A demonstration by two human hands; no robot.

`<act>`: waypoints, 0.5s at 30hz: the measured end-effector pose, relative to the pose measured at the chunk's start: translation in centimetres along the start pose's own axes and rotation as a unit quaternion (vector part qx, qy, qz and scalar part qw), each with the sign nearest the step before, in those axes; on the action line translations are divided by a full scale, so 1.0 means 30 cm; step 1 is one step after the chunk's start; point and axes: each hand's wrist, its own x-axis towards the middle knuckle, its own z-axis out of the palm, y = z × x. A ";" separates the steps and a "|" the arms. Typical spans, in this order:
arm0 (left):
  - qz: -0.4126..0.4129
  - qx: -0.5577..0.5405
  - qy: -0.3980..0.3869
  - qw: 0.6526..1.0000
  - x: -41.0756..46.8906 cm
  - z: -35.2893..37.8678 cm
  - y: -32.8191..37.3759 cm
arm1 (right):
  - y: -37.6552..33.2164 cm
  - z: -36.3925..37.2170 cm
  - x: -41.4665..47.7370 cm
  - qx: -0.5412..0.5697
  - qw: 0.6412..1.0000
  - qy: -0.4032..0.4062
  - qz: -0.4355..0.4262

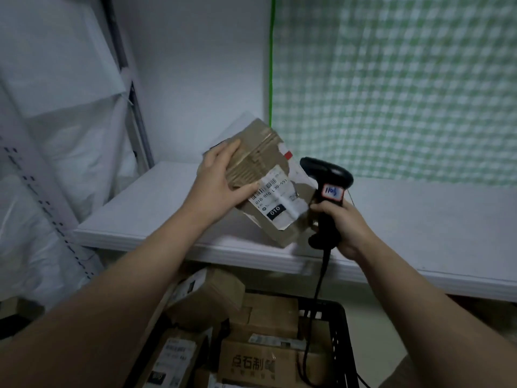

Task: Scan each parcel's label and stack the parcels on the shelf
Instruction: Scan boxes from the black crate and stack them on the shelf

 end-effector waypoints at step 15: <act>0.090 0.157 -0.071 0.981 0.243 0.136 0.062 | -0.030 -0.094 -0.032 -0.055 0.981 0.140 -0.120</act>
